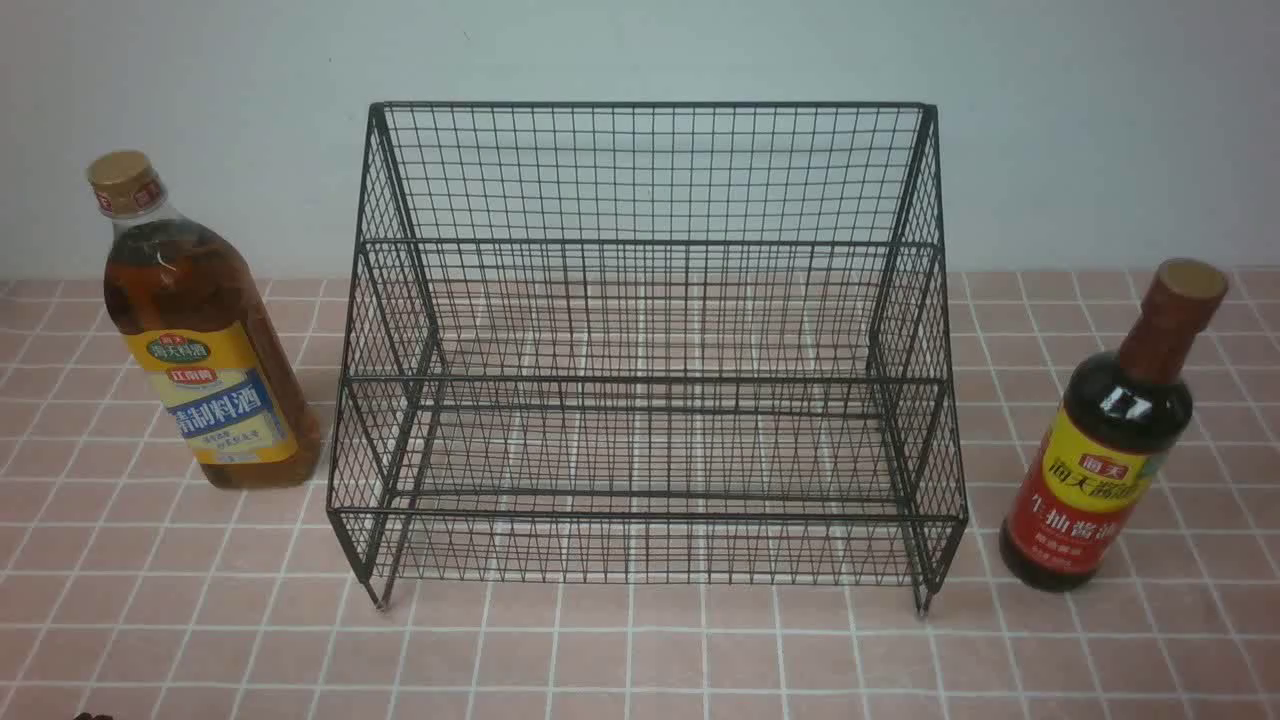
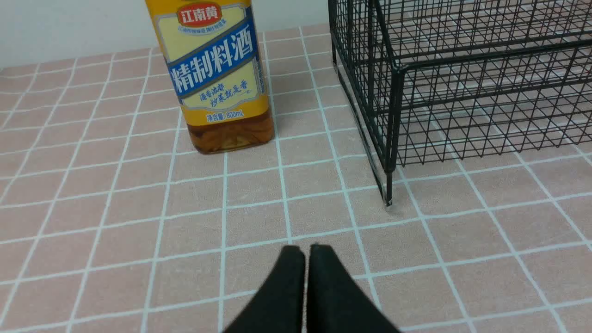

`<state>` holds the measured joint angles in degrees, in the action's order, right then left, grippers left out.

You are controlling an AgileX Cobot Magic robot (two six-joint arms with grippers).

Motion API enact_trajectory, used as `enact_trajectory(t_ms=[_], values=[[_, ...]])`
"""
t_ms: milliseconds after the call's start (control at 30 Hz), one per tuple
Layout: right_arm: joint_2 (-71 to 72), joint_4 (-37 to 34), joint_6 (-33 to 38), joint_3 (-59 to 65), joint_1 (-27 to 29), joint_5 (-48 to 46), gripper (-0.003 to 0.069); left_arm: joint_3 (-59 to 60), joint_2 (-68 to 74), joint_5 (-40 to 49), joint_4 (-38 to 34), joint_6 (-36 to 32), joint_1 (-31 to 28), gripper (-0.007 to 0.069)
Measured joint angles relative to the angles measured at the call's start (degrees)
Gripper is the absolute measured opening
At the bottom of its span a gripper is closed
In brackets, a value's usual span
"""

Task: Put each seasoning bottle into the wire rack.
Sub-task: Use the left arm to grab the condiment bottle closest to it

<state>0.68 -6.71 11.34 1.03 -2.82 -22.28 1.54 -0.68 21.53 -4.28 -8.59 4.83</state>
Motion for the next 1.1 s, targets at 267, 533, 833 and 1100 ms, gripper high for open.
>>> enact_trajectory(t_ms=[267,533,833,1100], values=[[0.00,0.00,0.00,0.00,0.00,0.00,-0.0014,0.00,0.00,0.00,0.00,0.00,0.00,-0.0007],[0.00,0.00,0.00,0.00,0.00,0.00,-0.0014,0.00,0.00,0.00,0.00,0.00,0.00,-0.0007],[0.00,0.00,0.00,0.00,0.00,0.00,-0.0014,0.00,0.00,0.00,0.00,0.00,0.00,-0.0007],[0.00,0.00,0.00,0.00,0.00,0.00,-0.0014,0.11,0.00,-1.58,-1.05,0.39,0.00,-0.0007]])
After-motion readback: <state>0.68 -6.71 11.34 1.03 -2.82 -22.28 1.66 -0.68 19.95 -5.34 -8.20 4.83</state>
